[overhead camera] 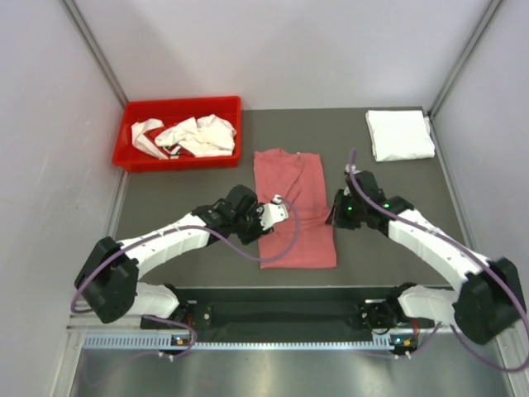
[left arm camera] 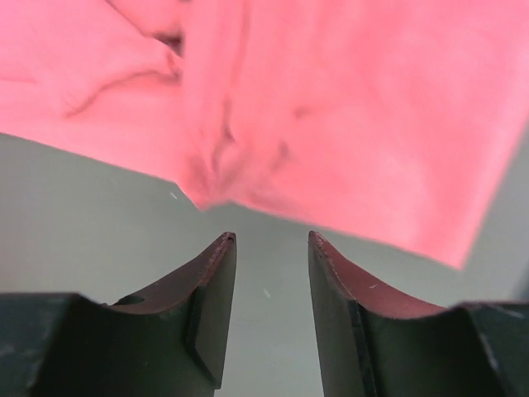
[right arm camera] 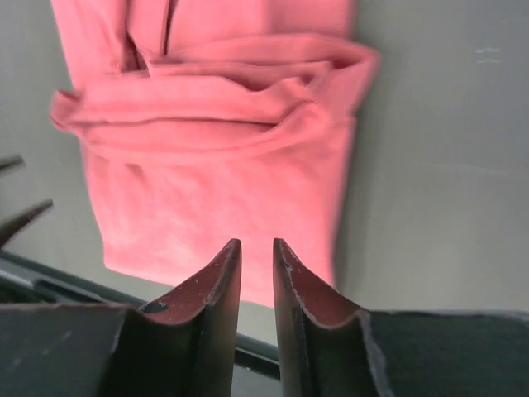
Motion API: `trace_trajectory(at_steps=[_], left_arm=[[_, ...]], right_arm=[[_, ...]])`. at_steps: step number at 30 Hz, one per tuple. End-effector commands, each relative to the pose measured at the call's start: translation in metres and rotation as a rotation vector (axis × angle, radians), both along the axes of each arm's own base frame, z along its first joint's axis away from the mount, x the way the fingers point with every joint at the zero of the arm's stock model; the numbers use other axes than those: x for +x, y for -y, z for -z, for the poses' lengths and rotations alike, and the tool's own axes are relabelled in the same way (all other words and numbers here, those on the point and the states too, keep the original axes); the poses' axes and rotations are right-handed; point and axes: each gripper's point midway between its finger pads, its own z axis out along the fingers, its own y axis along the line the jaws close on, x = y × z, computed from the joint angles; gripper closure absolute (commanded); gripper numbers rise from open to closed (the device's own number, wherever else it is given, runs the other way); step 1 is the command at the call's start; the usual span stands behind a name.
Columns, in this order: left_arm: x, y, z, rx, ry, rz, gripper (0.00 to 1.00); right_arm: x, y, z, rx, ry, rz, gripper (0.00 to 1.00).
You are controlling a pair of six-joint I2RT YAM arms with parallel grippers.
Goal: Fold and stack the t-shirts
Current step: Fold the tshirt
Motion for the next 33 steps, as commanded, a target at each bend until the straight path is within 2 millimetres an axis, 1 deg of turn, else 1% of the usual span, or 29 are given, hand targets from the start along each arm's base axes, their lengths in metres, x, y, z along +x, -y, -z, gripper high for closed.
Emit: trace_trajectory(at_steps=[1, 2, 3, 4, 5, 6, 7, 8, 9, 10, 11, 12, 13, 14, 15, 16, 17, 19, 20, 21, 22, 24, 28, 29, 30, 31, 32, 33], left_arm=[[0.034, 0.015, 0.002, -0.041, 0.108, -0.065, 0.54], [0.041, 0.017, 0.005, -0.049, 0.127, -0.067, 0.53], [0.044, 0.019, 0.006, -0.054, 0.151, -0.056, 0.52], [0.045, 0.017, 0.015, -0.045, 0.156, -0.056, 0.50], [0.052, 0.021, 0.011, -0.067, 0.194, -0.057, 0.49], [0.058, 0.025, 0.008, -0.081, 0.227, -0.054, 0.48], [0.063, 0.025, 0.012, -0.072, 0.233, -0.064, 0.48], [0.070, 0.027, 0.010, -0.073, 0.258, -0.079, 0.48], [0.075, 0.027, 0.010, -0.067, 0.270, -0.091, 0.48], [0.078, 0.028, 0.016, -0.053, 0.272, -0.097, 0.50], [0.082, 0.029, 0.017, -0.056, 0.284, -0.103, 0.53], [0.087, 0.024, 0.020, -0.036, 0.303, -0.126, 0.56], [0.087, 0.022, 0.028, -0.018, 0.297, -0.133, 0.59], [0.089, 0.020, 0.032, -0.009, 0.299, -0.141, 0.66], [0.091, 0.019, 0.033, -0.003, 0.304, -0.150, 0.69], [0.094, 0.017, 0.037, 0.008, 0.298, -0.160, 0.71], [0.096, 0.016, 0.037, 0.000, 0.294, -0.180, 0.74], [0.106, 0.012, 0.028, -0.031, 0.295, -0.222, 0.75], [0.108, 0.011, 0.025, -0.056, 0.279, -0.249, 0.73], [0.111, 0.014, 0.016, -0.094, 0.269, -0.247, 0.72], [0.115, 0.007, 0.015, -0.094, 0.259, -0.272, 0.70], [0.118, 0.009, 0.011, -0.123, 0.248, -0.268, 0.66], [0.133, 0.001, 0.015, -0.104, 0.255, -0.311, 0.64], [0.137, 0.000, 0.015, -0.116, 0.253, -0.329, 0.64], [0.145, -0.004, 0.012, -0.111, 0.271, -0.363, 0.63], [0.151, -0.008, 0.013, -0.113, 0.267, -0.385, 0.60], [0.153, -0.006, 0.010, -0.130, 0.261, -0.400, 0.59], [0.158, -0.006, 0.006, -0.143, 0.266, -0.410, 0.58]], right_arm=[[0.002, -0.039, 0.019, 0.034, -0.039, -0.130, 0.78], [0.001, -0.046, 0.022, 0.057, -0.054, -0.149, 0.78], [0.006, -0.052, 0.028, 0.070, -0.052, -0.149, 0.79], [0.007, -0.056, 0.030, 0.076, -0.055, -0.155, 0.79], [0.008, -0.058, 0.033, 0.078, -0.059, -0.160, 0.79], [0.010, -0.059, 0.040, 0.068, -0.076, -0.160, 0.80], [0.013, -0.060, 0.044, 0.063, -0.076, -0.161, 0.80], [0.013, -0.061, 0.054, 0.050, -0.102, -0.161, 0.80], [0.017, -0.063, 0.056, 0.054, -0.096, -0.163, 0.80], [0.018, -0.064, 0.059, 0.051, -0.101, -0.162, 0.80], [0.021, -0.065, 0.065, 0.042, -0.114, -0.162, 0.80], [0.024, -0.067, 0.067, 0.040, -0.109, -0.161, 0.80], [0.027, -0.067, 0.069, 0.035, -0.107, -0.156, 0.80], [0.030, -0.066, 0.074, 0.018, -0.113, -0.148, 0.80], [0.038, -0.069, 0.071, 0.020, -0.096, -0.150, 0.80], [0.042, -0.070, 0.071, 0.015, -0.091, -0.147, 0.80], [0.049, -0.073, 0.070, 0.018, -0.085, -0.144, 0.80], [0.056, -0.075, 0.068, 0.018, -0.073, -0.137, 0.80], [0.062, -0.076, 0.065, 0.022, -0.065, -0.134, 0.81], [0.065, -0.075, 0.064, 0.022, -0.062, -0.127, 0.81], [0.069, -0.074, 0.064, 0.017, -0.057, -0.117, 0.81], [0.076, -0.075, 0.065, 0.014, -0.057, -0.105, 0.81], [0.097, -0.072, 0.069, 0.002, -0.042, -0.077, 0.80], [0.106, -0.075, 0.063, 0.009, -0.018, -0.069, 0.80], [0.110, -0.076, 0.059, 0.008, -0.004, -0.062, 0.80], [0.117, -0.073, 0.056, -0.007, 0.018, -0.043, 0.80], [0.126, -0.075, 0.050, -0.004, 0.042, -0.031, 0.80], [0.131, -0.074, 0.049, -0.009, 0.052, -0.019, 0.80]])
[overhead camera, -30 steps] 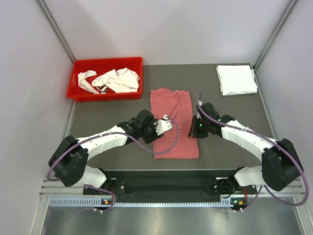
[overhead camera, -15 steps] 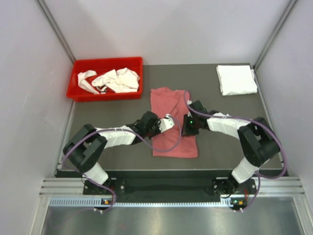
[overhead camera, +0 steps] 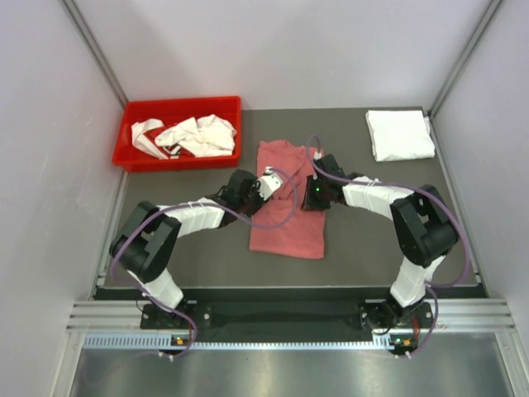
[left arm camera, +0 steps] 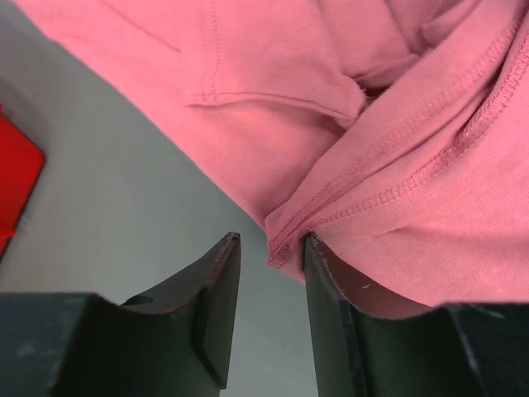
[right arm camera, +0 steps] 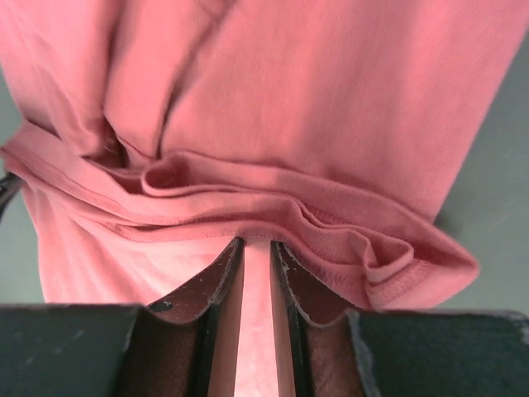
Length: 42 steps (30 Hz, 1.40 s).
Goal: Fold and stack the t-shirts
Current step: Fold the tshirt
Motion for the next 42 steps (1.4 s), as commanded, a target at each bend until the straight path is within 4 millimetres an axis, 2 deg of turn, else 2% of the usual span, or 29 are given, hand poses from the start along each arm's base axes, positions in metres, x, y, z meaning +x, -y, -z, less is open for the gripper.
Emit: trace_trajectory(at_steps=[1, 7, 11, 12, 14, 16, 18, 19, 20, 22, 24, 27, 29, 34, 38, 40, 42], left_arm=[[0.035, 0.006, -0.029, -0.092, 0.082, -0.075, 0.57], [0.058, 0.005, -0.036, -0.121, 0.076, -0.136, 0.48], [0.055, 0.012, -0.045, -0.154, 0.045, -0.086, 0.45], [0.050, 0.018, -0.052, -0.174, 0.041, -0.044, 0.43], [0.035, 0.021, -0.051, -0.151, 0.009, 0.041, 0.42], [0.019, 0.022, -0.055, -0.146, 0.007, 0.119, 0.41], [0.011, 0.014, -0.054, -0.107, 0.033, 0.152, 0.41], [0.011, 0.010, -0.052, -0.083, 0.045, 0.153, 0.40], [0.010, 0.006, -0.049, -0.047, 0.061, 0.179, 0.40], [0.008, 0.002, -0.041, -0.015, 0.058, 0.188, 0.40], [0.008, 0.000, -0.031, 0.030, 0.055, 0.220, 0.41], [0.010, 0.000, -0.018, 0.067, 0.050, 0.251, 0.48], [0.010, 0.003, -0.016, 0.068, 0.047, 0.276, 0.52], [-0.006, 0.008, -0.005, 0.051, -0.013, 0.344, 0.53], [-0.011, 0.009, 0.001, 0.049, -0.040, 0.366, 0.54], [-0.006, 0.007, 0.000, 0.048, -0.028, 0.324, 0.66], [0.007, 0.008, -0.007, 0.039, 0.016, 0.277, 0.79]], right_arm=[[0.049, 0.000, -0.029, 0.001, 0.157, 0.068, 0.80], [0.071, 0.013, -0.013, -0.038, 0.139, 0.098, 0.80], [0.085, 0.023, -0.033, -0.058, 0.197, 0.114, 0.79], [0.088, 0.027, -0.037, -0.057, 0.203, 0.118, 0.80], [0.089, 0.030, -0.051, -0.065, 0.220, 0.095, 0.78], [0.086, 0.036, -0.062, -0.091, 0.238, 0.085, 0.74], [0.071, 0.046, -0.071, -0.122, 0.246, 0.056, 0.61], [0.066, 0.052, -0.073, -0.140, 0.252, 0.059, 0.56], [0.051, 0.062, -0.069, -0.160, 0.241, 0.062, 0.47], [0.038, 0.074, -0.065, -0.187, 0.230, 0.092, 0.44], [0.020, 0.080, -0.055, -0.180, 0.184, 0.108, 0.44], [0.007, 0.071, -0.041, -0.126, 0.126, 0.086, 0.45], [0.006, 0.064, -0.034, -0.093, 0.108, 0.084, 0.47], [0.011, 0.051, -0.022, -0.040, 0.081, 0.086, 0.51], [0.021, 0.044, -0.022, -0.018, 0.083, 0.094, 0.60], [0.026, 0.048, -0.021, -0.035, 0.095, 0.112, 0.65], [0.031, 0.053, -0.022, -0.051, 0.105, 0.133, 0.78]])
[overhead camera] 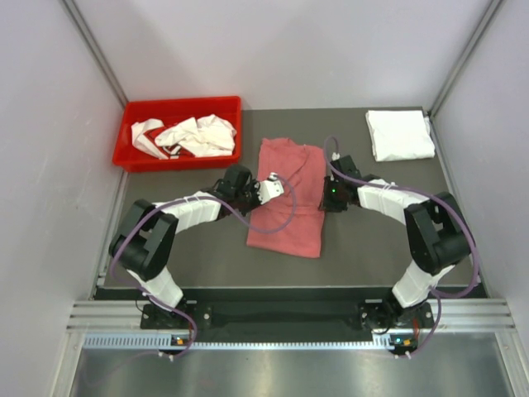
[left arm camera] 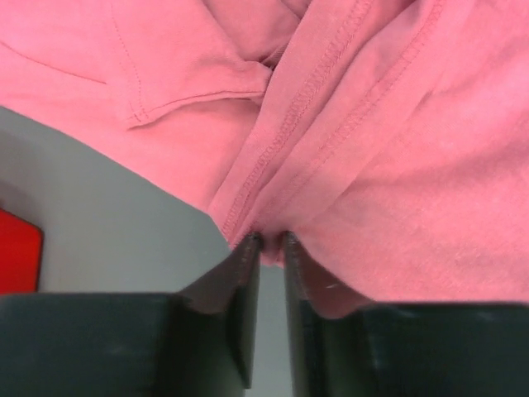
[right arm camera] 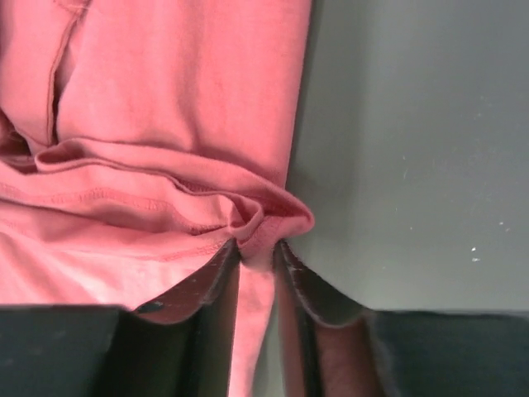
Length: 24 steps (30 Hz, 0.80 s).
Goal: Fold and stack the t-shirts
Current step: Fold the tshirt
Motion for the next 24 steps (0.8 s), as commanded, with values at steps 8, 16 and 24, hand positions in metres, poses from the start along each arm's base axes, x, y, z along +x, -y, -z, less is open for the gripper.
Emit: trace_trajectory(at_steps=[8, 16, 24], left_arm=[[0.030, 0.000, -0.021, -0.055, 0.097, -0.126, 1.00], [0.036, 0.002, -0.031, -0.111, 0.053, -0.153, 1.00], [0.045, 0.011, -0.019, -0.146, -0.021, -0.163, 1.00]], right_arm=[[0.045, 0.002, -0.035, -0.013, 0.131, 0.061, 0.92], [0.055, 0.008, -0.040, -0.048, 0.116, 0.040, 0.77], [0.062, 0.009, -0.095, -0.071, 0.332, -0.058, 0.62]])
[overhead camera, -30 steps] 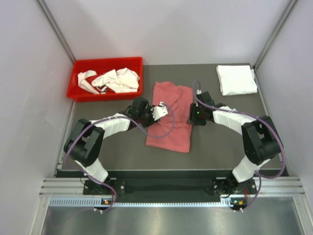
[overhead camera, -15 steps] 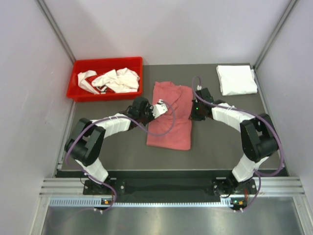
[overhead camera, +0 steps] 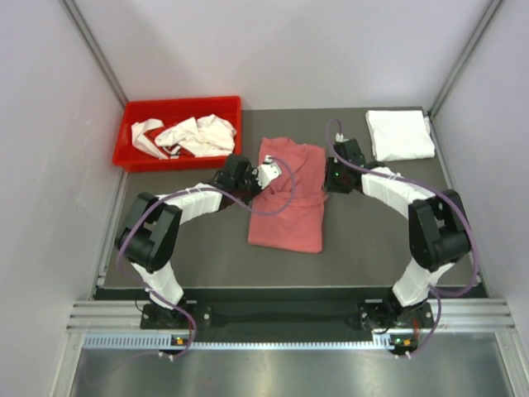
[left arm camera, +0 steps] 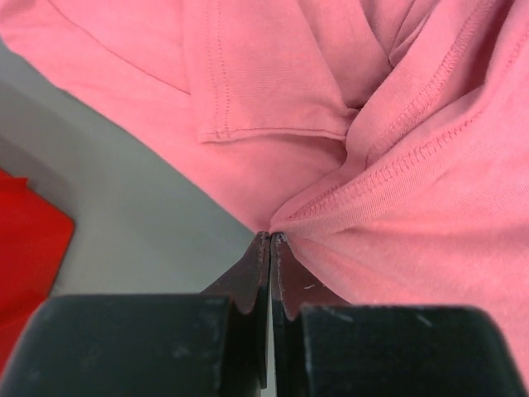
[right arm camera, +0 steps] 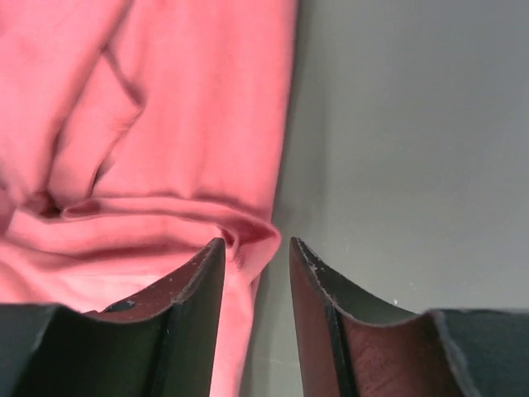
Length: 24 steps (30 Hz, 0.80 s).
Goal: Fold and stack the t-shirts
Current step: Fold the tshirt
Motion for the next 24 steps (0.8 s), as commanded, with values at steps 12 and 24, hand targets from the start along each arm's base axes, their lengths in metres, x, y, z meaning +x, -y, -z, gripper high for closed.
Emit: trace_trajectory(at_steps=[12, 24], left_arm=[[0.027, -0.002, 0.001, -0.103, -0.057, -0.203, 0.85], [0.007, -0.006, -0.028, -0.182, -0.145, -0.310, 0.50]], right_arm=[[-0.053, -0.104, -0.045, 0.356, 0.237, -0.298, 1.00], [-0.035, -0.131, 0.008, 0.321, 0.125, -0.250, 1.00]])
